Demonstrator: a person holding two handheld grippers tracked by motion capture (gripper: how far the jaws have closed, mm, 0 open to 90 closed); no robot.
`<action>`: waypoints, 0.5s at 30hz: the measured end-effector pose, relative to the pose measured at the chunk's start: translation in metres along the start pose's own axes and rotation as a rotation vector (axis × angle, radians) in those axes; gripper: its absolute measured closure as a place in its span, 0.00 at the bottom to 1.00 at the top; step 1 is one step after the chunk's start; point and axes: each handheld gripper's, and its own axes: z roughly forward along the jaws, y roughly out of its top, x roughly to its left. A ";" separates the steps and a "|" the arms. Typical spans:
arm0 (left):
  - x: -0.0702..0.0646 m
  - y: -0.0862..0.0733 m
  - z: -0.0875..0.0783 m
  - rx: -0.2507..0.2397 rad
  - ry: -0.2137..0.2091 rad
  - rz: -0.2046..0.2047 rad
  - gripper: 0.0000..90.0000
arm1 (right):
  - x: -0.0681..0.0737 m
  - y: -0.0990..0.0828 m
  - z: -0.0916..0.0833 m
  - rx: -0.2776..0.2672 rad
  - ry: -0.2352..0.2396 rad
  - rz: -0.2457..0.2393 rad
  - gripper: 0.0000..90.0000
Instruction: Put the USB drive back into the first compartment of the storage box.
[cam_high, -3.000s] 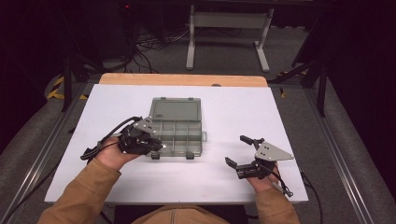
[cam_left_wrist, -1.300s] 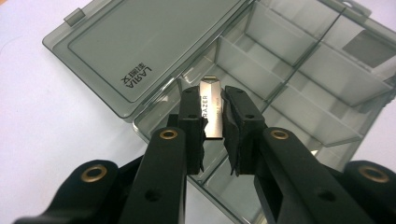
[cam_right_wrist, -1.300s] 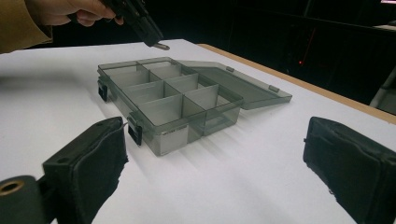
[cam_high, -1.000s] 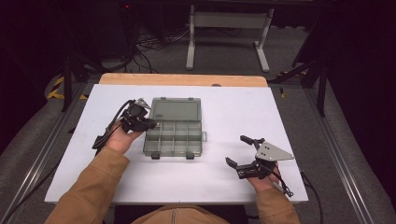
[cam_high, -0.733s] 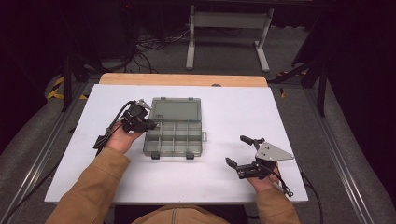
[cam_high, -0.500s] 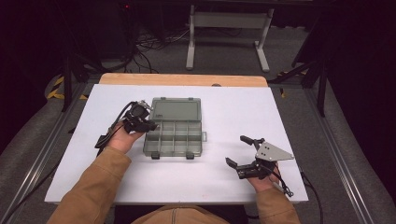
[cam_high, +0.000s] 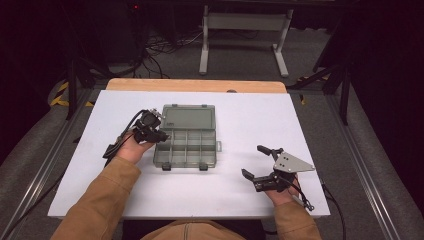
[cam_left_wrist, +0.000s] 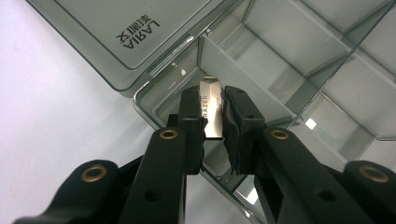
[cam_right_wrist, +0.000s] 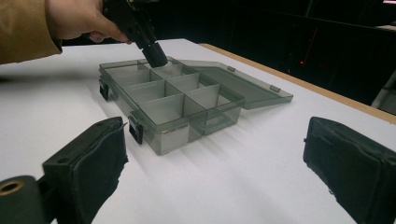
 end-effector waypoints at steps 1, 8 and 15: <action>0.000 0.000 0.000 0.003 -0.004 -0.002 0.87 | 0.000 0.000 0.000 0.000 0.000 0.000 0.07; 0.000 0.000 0.002 0.018 -0.016 0.004 0.87 | 0.000 0.000 0.000 -0.001 0.000 0.003 0.07; -0.001 0.000 0.002 0.018 -0.014 0.006 0.87 | 0.000 0.000 0.000 -0.002 0.001 0.004 0.07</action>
